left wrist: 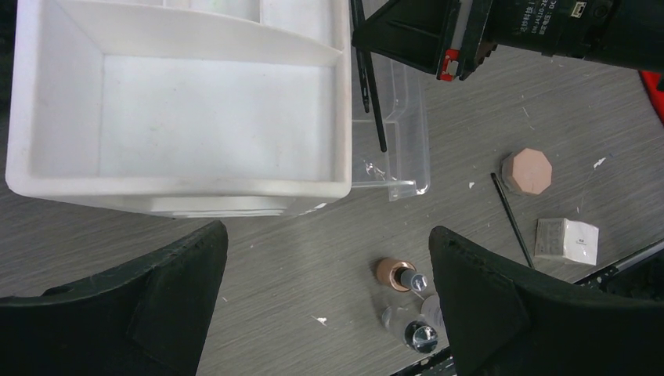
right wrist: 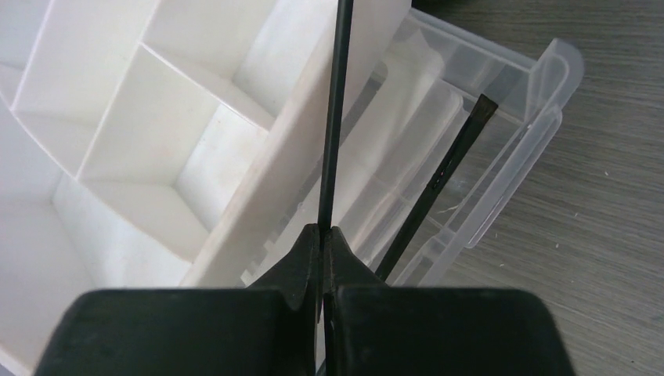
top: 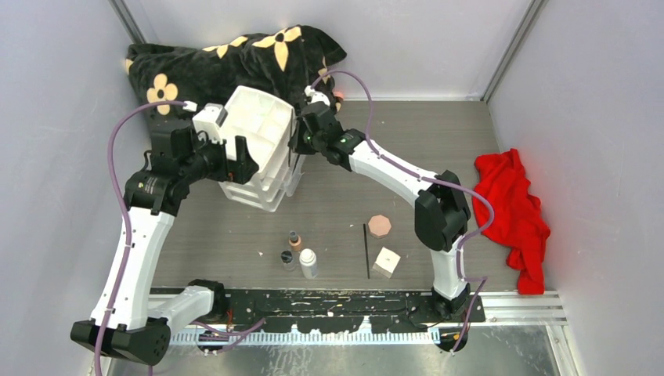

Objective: Organize the makeup
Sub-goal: Place the makeup brush in the drawer.

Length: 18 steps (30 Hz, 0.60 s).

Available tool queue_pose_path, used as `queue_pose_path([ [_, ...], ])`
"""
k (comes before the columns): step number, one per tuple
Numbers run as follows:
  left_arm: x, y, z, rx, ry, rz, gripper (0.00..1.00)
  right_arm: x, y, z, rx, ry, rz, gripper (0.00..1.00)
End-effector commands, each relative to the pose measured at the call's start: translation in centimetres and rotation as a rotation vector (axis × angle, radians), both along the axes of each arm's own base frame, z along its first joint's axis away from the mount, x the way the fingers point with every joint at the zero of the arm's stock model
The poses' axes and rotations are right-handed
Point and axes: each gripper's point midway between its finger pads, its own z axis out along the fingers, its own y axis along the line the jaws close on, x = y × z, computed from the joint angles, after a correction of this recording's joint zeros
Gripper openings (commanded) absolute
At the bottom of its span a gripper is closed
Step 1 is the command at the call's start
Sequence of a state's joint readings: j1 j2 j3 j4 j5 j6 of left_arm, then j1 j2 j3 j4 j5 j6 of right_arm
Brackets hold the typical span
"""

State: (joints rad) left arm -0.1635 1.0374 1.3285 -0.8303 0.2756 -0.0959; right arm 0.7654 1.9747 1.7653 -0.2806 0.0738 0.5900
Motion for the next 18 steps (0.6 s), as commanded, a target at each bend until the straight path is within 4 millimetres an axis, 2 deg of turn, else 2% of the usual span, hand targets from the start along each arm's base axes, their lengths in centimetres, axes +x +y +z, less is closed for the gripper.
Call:
queue_pose_path([
  [1,0.3,0.0,0.3,-0.001,-0.026,-0.002,1.00,-1.0,1.5,3.1,0.105,-0.044,0.050,0.01],
  [2,0.3,-0.1,0.3,-0.005,-0.025,-0.005,1.00,-1.4,1.7,3.1,0.102,-0.042,0.066,0.08],
  [5,0.5,-0.1,0.1,-0.005,-0.020,-0.006,1.00,-2.2,1.7,3.3,0.074,-0.055,0.085,0.36],
  [6,0.5,-0.1,0.1,-0.004,-0.020,-0.006,1.00,-2.4,1.6,3.4,0.061,-0.064,0.086,0.39],
  [10,0.7,-0.1,0.0,-0.004,-0.019,-0.003,1.00,-2.8,0.4,4.7,0.015,-0.115,0.071,0.43],
  [13,0.9,-0.1,0.0,-0.005,-0.019,-0.002,1.00,-3.3,-0.9,6.4,-0.086,-0.198,0.046,0.44],
  [18,1.2,-0.2,0.2,-0.006,-0.020,-0.003,1.00,-4.5,-5.2,9.1,-0.322,-0.353,-0.042,0.44],
])
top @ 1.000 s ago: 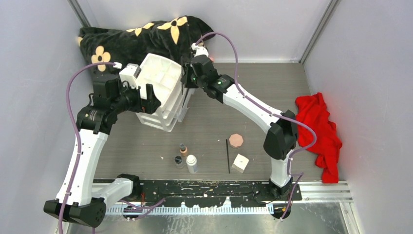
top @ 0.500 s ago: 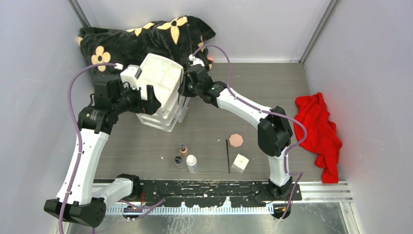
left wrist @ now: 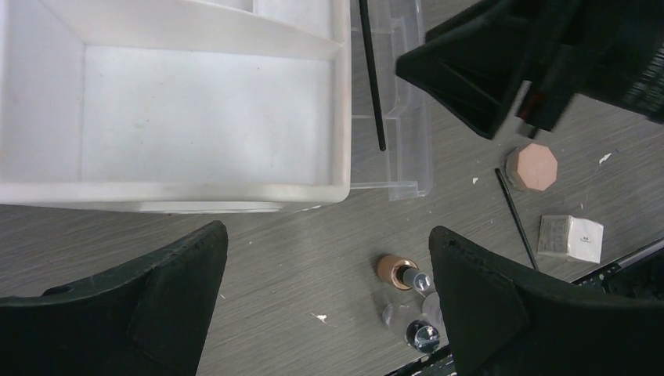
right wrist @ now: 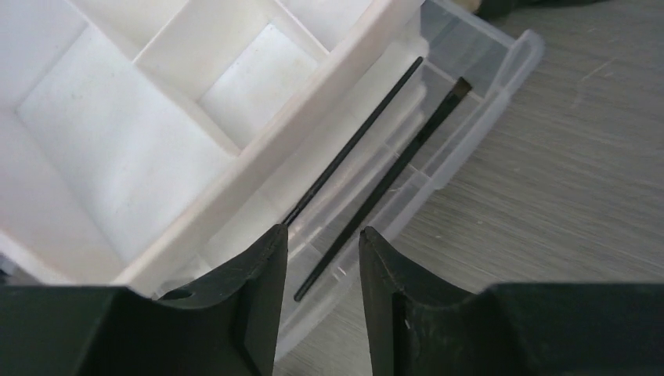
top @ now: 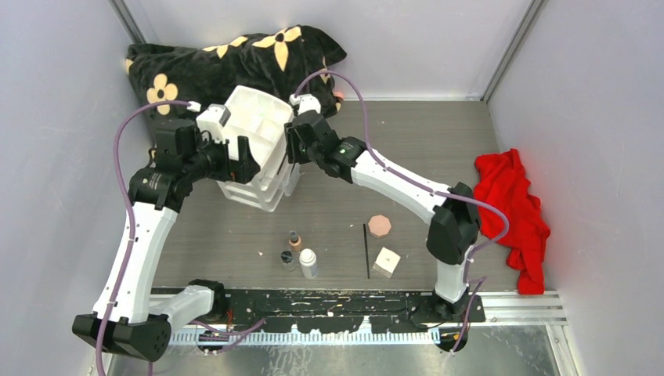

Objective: Organize the makeup
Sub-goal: Place the makeup brush in the drawer, then pick up the makeup brush from the center of the board.

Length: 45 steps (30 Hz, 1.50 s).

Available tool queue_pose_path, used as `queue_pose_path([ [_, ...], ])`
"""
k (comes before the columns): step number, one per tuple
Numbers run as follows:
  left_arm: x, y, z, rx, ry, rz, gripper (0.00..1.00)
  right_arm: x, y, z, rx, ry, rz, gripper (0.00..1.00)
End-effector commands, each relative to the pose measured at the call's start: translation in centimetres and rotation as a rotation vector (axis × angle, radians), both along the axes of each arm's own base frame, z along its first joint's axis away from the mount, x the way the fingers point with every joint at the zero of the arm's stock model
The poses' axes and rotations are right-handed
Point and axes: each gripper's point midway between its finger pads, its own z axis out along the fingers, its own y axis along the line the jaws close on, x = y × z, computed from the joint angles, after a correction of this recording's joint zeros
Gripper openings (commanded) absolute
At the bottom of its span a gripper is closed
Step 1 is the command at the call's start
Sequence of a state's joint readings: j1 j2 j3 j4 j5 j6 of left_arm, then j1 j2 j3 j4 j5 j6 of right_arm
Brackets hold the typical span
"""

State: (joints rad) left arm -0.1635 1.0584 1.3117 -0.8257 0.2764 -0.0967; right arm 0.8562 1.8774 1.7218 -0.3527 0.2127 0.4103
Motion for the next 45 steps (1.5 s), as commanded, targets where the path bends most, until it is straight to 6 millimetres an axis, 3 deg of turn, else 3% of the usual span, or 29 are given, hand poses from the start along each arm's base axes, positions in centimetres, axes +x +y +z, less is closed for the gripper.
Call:
queue_pose_path([
  [1,0.8,-0.1,1.4,-0.008,-0.054,-0.001,1.00,-1.5,-5.5,7.7,-0.171,-0.253,-0.097,0.46],
  [4,0.9,0.0,1.4,-0.002,-0.056,0.003,1.00,-3.2,-8.0,7.1,-0.208,-0.243,-0.096,0.64],
  [5,1.0,0.0,1.3,-0.002,-0.052,0.004,1.00,-3.6,-9.0,6.1,-0.225,-0.223,-0.093,0.66],
  [6,1.0,0.0,1.3,-0.002,-0.051,0.004,1.00,-4.2,-10.1,5.3,-0.250,-0.201,-0.105,0.65],
  [10,1.0,0.0,1.2,-0.007,-0.048,0.007,1.00,-7.1,-14.1,1.9,-0.337,-0.073,-0.138,0.48],
  [16,1.1,-0.1,1.3,-0.012,-0.050,0.007,1.00,-13.5,-17.4,-4.9,-0.346,0.175,-0.106,0.45],
  [20,1.1,-0.3,1.3,-0.026,-0.048,0.000,1.00,-16.4,-18.4,-8.0,-0.307,0.294,-0.114,0.40],
  [25,1.1,-0.5,1.2,-0.037,-0.052,-0.001,1.00,-18.7,-18.1,-10.4,-0.285,0.373,-0.060,0.45],
  [29,1.2,-0.6,1.1,-0.041,-0.046,-0.005,1.00,-19.2,-17.1,-11.4,-0.292,0.388,-0.042,0.50],
  [33,1.2,-0.6,1.0,-0.042,-0.049,-0.005,1.00,-20.4,-16.0,-13.7,-0.293,0.453,-0.005,0.50],
  [39,1.0,-0.7,0.9,-0.046,-0.046,-0.009,1.00,-21.3,-17.4,-17.5,-0.362,0.522,-0.070,0.46],
  [45,0.9,-0.8,1.0,-0.057,-0.053,-0.011,1.00,-20.9,-18.2,-18.5,-0.432,0.527,-0.103,0.45],
])
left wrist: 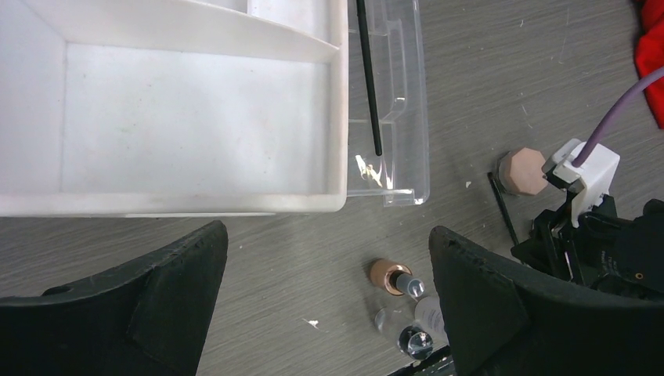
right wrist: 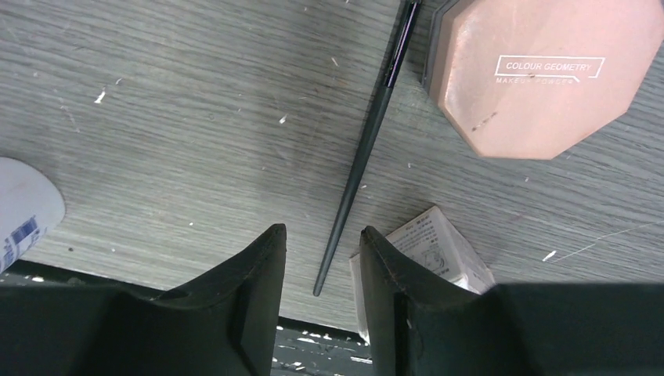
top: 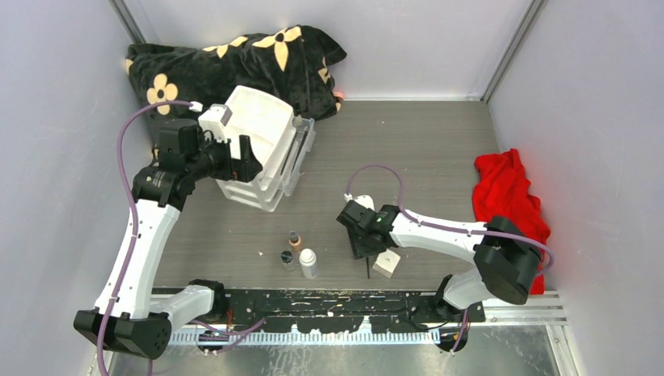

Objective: Organize the makeup
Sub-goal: Pick up the makeup brush from the center of the board.

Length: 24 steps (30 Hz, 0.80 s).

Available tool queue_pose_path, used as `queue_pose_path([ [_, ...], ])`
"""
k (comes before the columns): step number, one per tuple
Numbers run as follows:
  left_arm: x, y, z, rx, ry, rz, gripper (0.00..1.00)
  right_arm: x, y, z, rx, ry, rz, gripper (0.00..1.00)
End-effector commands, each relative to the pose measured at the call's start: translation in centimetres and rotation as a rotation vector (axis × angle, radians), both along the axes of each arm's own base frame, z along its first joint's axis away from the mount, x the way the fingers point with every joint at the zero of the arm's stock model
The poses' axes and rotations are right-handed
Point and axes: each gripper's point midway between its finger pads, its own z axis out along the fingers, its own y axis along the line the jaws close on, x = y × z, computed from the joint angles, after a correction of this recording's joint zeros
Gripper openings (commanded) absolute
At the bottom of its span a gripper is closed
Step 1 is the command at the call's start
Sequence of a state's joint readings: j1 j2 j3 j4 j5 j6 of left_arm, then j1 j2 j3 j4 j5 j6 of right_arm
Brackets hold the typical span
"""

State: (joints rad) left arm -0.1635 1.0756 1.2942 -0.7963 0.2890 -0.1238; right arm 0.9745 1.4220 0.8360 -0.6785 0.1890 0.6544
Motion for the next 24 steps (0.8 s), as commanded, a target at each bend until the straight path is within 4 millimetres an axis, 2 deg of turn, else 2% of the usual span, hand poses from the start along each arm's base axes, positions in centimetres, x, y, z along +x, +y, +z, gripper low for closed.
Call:
queue_pose_path([
  [1,0.3,-0.4,1.5,-0.032,-0.070,-0.015,1.00,1.5,0.7,0.7,-0.001,-0.053,-0.035,0.45],
  [9,0.0,-0.3,1.0,-0.028,-0.064,-0.013,1.00,1.3,0.1,-1.3,-0.036,-0.021,-0.044,0.43],
  [16,-0.1,-0.3,0.8,-0.028,-0.063,-0.016,1.00,2.2,-0.1,-2.0,-0.050,-0.027,-0.062,0.42],
  [24,-0.3,-0.1,0.8,-0.015,-0.067,-0.010,1.00,2.5,-1.5,-3.6,-0.061,0.001,-0.096,0.42],
])
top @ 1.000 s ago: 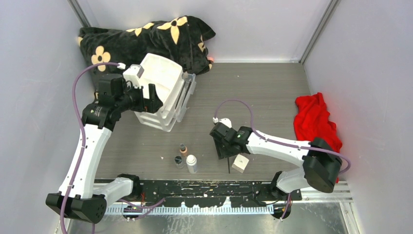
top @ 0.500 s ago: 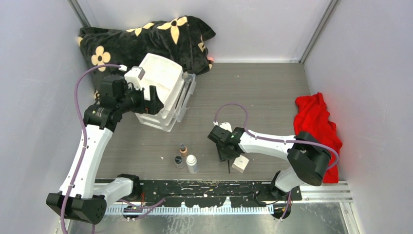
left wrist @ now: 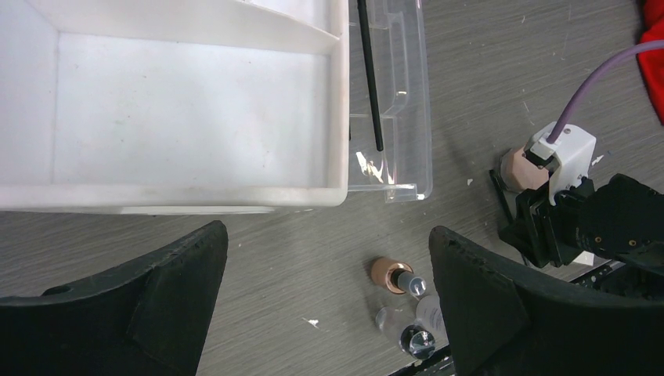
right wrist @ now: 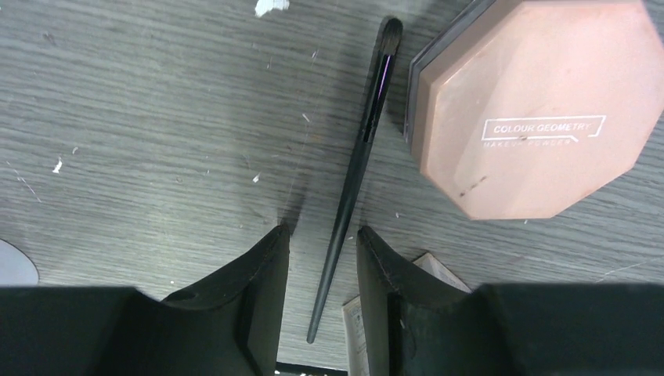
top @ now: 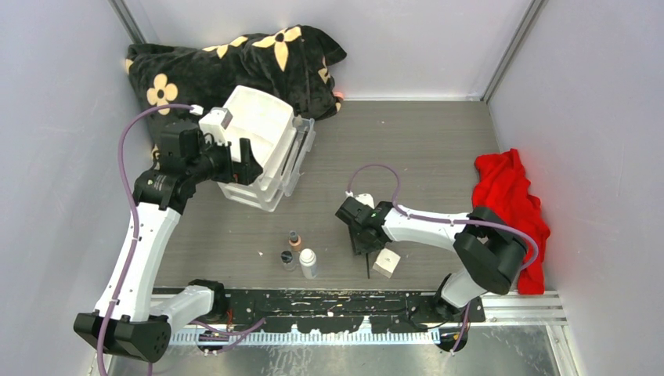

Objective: Organize the makeup
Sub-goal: Pick up the makeup brush from the center of the board.

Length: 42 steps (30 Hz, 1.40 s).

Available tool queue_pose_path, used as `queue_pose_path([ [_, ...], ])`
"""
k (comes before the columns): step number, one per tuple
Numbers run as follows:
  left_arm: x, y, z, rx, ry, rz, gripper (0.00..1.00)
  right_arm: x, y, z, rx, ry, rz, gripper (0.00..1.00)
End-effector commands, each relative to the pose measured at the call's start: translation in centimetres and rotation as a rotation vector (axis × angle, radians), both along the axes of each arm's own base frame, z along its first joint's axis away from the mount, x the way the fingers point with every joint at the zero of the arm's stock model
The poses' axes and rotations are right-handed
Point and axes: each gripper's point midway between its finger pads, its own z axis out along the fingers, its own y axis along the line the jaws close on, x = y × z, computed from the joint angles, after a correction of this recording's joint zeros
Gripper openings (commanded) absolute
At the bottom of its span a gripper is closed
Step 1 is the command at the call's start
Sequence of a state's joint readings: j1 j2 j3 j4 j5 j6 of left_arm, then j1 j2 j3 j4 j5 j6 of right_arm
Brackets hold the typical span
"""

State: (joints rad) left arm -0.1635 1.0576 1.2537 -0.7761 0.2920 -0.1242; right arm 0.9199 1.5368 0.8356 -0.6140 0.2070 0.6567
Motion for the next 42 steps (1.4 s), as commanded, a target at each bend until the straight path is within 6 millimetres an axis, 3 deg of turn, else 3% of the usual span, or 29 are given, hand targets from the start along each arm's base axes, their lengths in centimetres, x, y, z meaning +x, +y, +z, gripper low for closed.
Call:
queue_pose_path([
  [1,-0.1,0.0,1.7,-0.014,-0.073,-0.007,1.00,0.7,-1.0,-1.2,-0.015,-0.012,-0.035,0.42],
  [6,0.0,-0.1,1.7,-0.016,-0.070,-0.009,1.00,0.2,-1.8,-2.0,-0.043,0.010,-0.038,0.32],
  [12,0.0,-0.2,1.8,-0.022,-0.072,-0.009,1.00,-0.1,-3.5,-2.6,-0.116,0.008,-0.046,0.02],
  [15,-0.1,-0.1,1.8,-0.023,-0.075,-0.008,1.00,0.1,-3.8,-2.4,-0.129,-0.005,-0.034,0.01],
  [17,-0.1,-0.1,1.7,-0.023,-0.072,-0.008,1.00,0.7,-2.5,-1.5,-0.079,-0.025,-0.006,0.01],
  [19,-0.1,-0.1,1.8,-0.023,-0.073,-0.006,1.00,1.6,-0.6,0.3,-0.005,-0.050,0.030,0.01],
  [24,-0.2,-0.2,2.1,-0.026,-0.077,-0.007,1.00,4.0,4.6,6.8,0.211,-0.139,0.087,0.01],
  [27,-0.3,-0.1,2.0,-0.026,-0.075,-0.006,1.00,4.9,6.4,9.5,0.285,-0.180,0.105,0.01],
  [32,-0.5,-0.1,2.1,-0.024,-0.073,-0.007,1.00,6.1,7.9,12.0,0.348,-0.237,0.109,0.01],
  [35,-0.6,-0.1,2.3,-0.026,-0.078,-0.007,1.00,7.8,9.9,14.4,0.441,-0.291,0.106,0.01],
  [37,-0.6,-0.1,2.3,-0.028,-0.077,-0.007,1.00,9.6,11.8,17.0,0.514,-0.339,0.111,0.01],
  [39,-0.6,-0.1,2.4,-0.028,-0.075,-0.010,1.00,12.0,14.2,21.3,0.592,-0.426,0.126,0.01],
  [40,-0.6,-0.1,2.4,-0.025,-0.074,-0.009,1.00,12.7,14.9,22.1,0.609,-0.448,0.129,0.01],
  [42,-0.8,0.0,2.5,-0.018,-0.074,-0.010,1.00,14.7,16.4,25.7,0.665,-0.529,0.130,0.01],
])
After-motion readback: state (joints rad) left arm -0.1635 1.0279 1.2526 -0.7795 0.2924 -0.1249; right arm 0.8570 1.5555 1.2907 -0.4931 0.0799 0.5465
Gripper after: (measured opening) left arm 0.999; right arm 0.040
